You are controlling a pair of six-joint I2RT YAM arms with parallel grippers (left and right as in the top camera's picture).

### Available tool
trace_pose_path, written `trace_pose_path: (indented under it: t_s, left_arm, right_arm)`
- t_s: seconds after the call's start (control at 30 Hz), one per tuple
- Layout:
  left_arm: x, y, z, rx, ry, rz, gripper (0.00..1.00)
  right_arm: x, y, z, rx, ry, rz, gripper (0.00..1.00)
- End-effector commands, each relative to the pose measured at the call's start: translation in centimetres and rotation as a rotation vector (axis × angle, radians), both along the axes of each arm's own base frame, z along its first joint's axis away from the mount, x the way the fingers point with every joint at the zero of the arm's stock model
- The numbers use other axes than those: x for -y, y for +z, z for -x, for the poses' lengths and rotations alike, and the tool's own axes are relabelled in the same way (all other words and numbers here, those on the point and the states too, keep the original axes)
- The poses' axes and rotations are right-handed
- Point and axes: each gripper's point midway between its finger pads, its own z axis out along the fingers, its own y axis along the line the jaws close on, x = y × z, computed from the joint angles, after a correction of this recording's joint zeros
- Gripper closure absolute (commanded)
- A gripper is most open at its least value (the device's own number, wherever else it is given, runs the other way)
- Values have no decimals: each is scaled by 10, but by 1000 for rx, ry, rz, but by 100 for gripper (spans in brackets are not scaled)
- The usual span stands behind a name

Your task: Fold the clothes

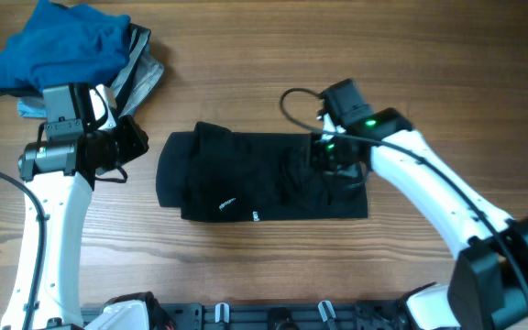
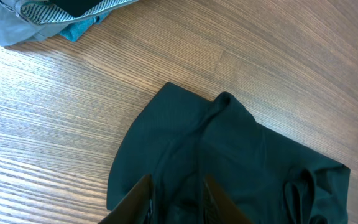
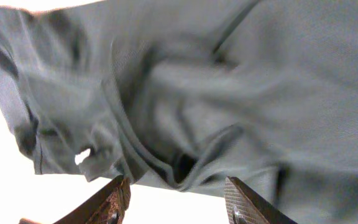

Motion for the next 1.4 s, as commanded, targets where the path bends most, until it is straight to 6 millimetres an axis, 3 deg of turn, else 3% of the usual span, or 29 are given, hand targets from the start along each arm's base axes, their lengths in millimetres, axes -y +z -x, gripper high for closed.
trace_pose_path:
  t_s: [0.0, 0.1, 0.13, 0.3, 0.4, 0.53, 0.63, 0.7, 0.8, 0.87, 0.9, 1.0, 1.13, 1.2, 1.27, 1.37]
  left_arm:
    - [2, 8, -2, 23, -21, -5, 75]
    - [1, 7, -2, 22, -18, -11, 74]
    - [1, 8, -2, 22, -18, -11, 74]
    - [1, 8, -2, 22, -18, -11, 73]
    - [1, 8, -2, 22, -18, -11, 73]
    - [1, 8, -2, 22, -18, -11, 73]
    - [1, 8, -2, 22, -18, -11, 73]
    - [1, 8, -2, 22, -18, -11, 73]
    - [1, 8, -2, 22, -18, -11, 73]
    - [1, 8, -2, 22, -18, -11, 73]
    - [0, 8, -2, 22, -17, -11, 73]
    - [1, 8, -2, 22, -18, -11, 73]
    - [1, 8, -3, 25, -18, -11, 73]
    - [1, 8, -3, 25, -18, -11, 73]
    - [1, 8, -3, 25, -18, -11, 73]
    - [1, 8, -3, 26, -17, -11, 73]
  right_arm:
    - [35, 17, -23, 95, -35, 41, 69]
    - [51, -1, -23, 65, -48, 92, 93]
    - [52, -7, -22, 53, -38, 98, 96]
    - [46, -49, -4, -89, 18, 83, 96]
    - [24, -63, 10, -134, 138, -3, 96]
    - [-21, -55, 34, -108, 404, -148, 96]
    - [-59, -35, 65, -30, 700, -296, 96]
    - [-65, -26, 69, 23, 771, -296, 96]
    - [-57, -19, 52, 83, 724, -216, 96]
    - [-29, -20, 18, 111, 484, -39, 90]
    - [-22, -21, 9, 117, 417, -7, 86]
    - [-18, -21, -8, 158, 352, 13, 78]
    - [-16, -37, -10, 115, 314, 37, 89]
    - [-14, -54, 3, 24, 312, 45, 96]
    - [-25, -63, 28, -62, 418, -8, 96]
    - [-61, -50, 77, -113, 709, -226, 96]
